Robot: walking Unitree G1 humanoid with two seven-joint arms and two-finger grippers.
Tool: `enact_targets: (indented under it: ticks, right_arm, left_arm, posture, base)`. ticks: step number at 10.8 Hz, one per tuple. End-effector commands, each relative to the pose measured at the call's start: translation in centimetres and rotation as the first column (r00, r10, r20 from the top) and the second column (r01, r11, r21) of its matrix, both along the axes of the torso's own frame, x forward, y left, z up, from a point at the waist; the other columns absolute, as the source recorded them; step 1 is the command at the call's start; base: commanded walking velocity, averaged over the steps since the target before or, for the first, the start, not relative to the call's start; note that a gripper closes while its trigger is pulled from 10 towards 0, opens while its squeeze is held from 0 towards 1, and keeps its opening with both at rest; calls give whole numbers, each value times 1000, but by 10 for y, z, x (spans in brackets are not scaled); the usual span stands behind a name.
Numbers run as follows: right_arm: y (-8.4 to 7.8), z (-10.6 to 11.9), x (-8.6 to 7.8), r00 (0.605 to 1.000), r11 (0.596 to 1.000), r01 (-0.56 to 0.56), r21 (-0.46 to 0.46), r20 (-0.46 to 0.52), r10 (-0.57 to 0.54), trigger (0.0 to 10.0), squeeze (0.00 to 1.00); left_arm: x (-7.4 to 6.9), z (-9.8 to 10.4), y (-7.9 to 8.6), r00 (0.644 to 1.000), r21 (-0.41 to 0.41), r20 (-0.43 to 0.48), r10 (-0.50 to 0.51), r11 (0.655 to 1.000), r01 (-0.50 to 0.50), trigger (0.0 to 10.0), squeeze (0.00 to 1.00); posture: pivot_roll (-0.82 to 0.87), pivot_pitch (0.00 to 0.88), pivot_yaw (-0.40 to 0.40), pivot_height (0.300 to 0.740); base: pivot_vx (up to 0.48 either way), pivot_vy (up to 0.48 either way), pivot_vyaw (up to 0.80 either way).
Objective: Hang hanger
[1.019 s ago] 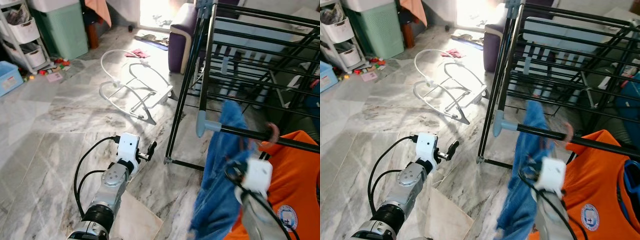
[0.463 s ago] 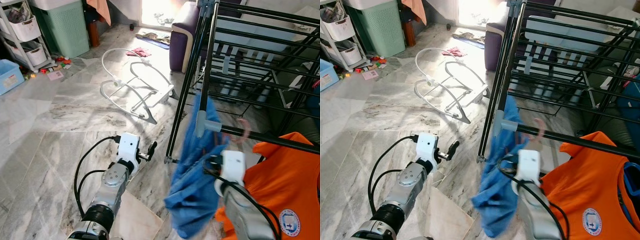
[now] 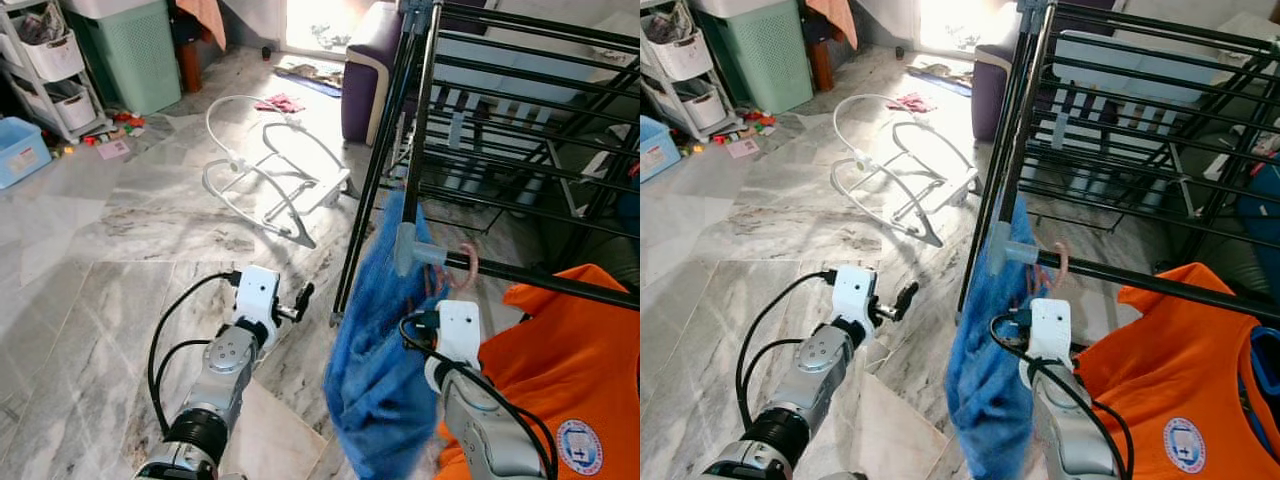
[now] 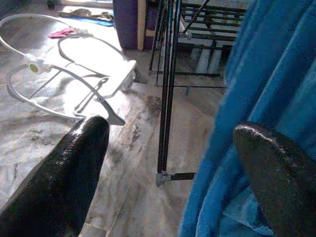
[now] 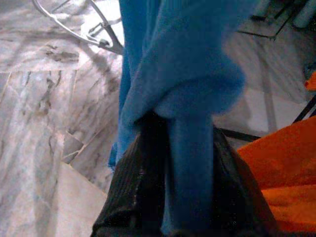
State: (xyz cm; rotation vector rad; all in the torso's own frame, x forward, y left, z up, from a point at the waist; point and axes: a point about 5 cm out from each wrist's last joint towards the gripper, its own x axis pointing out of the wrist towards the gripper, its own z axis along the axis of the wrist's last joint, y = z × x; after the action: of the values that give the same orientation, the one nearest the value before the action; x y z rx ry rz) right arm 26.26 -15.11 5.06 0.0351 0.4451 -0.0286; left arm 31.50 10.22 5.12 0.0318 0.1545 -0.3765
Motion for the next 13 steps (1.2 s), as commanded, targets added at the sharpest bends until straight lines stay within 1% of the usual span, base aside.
enact_targets:
  ticks: [1,3,4,5,6,7,8,10,11,12,13]
  right_arm:
    - [-5,-4,-3,1000,1000,19,-11,-23,-19,10000,1000]
    - [-7,-5,-5,999,999,43,-8,-20,-43,10000,1000]
    - [-9,0,-5,997,997,71,-6,19,-71,10000,1000]
    - [-12,8,-4,992,995,100,1,78,-100,10000,1000]
    - [-16,16,-8,983,991,132,-3,127,-131,10000,1000]
    - [-18,26,-12,973,990,141,-23,189,-135,10000,1000]
    - [-20,36,-18,959,987,159,-37,244,-146,10000,1000]
    - [-26,38,-31,946,979,202,-24,265,-189,10000,1000]
    - [-27,38,-38,943,979,201,-36,277,-184,10000,1000]
    - [-29,41,-46,938,980,195,-40,299,-174,10000,1000]
    - [-31,41,-51,935,978,203,-43,306,-181,10000,1000]
  left_arm:
    - [0,1,-3,1000,11,5,-13,1000,12,10000,0]
    - [1,1,-4,1000,14,4,-21,1000,21,10000,0]
    - [0,1,-4,1000,16,6,-23,1000,22,10000,0]
    - [0,1,-4,1000,15,5,-20,1000,19,10000,0]
    - [0,1,-3,1000,16,7,-17,1000,17,10000,0]
    - [0,1,-2,1000,20,9,-15,1000,15,10000,0]
    - [-1,0,1,1000,30,12,-12,999,12,10000,0]
    - [-2,-2,3,1000,70,15,-17,997,16,10000,0]
    - [-2,-2,5,1000,105,25,-7,994,4,10000,0]
    - [-2,-5,10,1000,130,9,27,991,-28,10000,0]
    - [-2,-5,12,999,138,16,30,990,-32,10000,0]
  posture:
    - [85,102,-84,740]
    - [83,104,-76,740]
    - [84,104,-76,740]
    - [84,106,-76,740]
    - [83,109,-79,740]
    - [80,110,-76,740]
    - [74,112,-73,740]
    - [74,114,-69,740]
    - [74,113,-68,740]
    - [77,116,-67,740]
    - [76,118,-67,740]
  base:
    - [0,0,0]
    - [0,0,0]
    - [0,0,0]
    - [0,0,0]
    - [0,0,0]
    - [0,0,0]
    - [0,0,0]
    - [0,0,0]
    - [0,0,0]
    - [0,0,0]
    - [0,0,0]
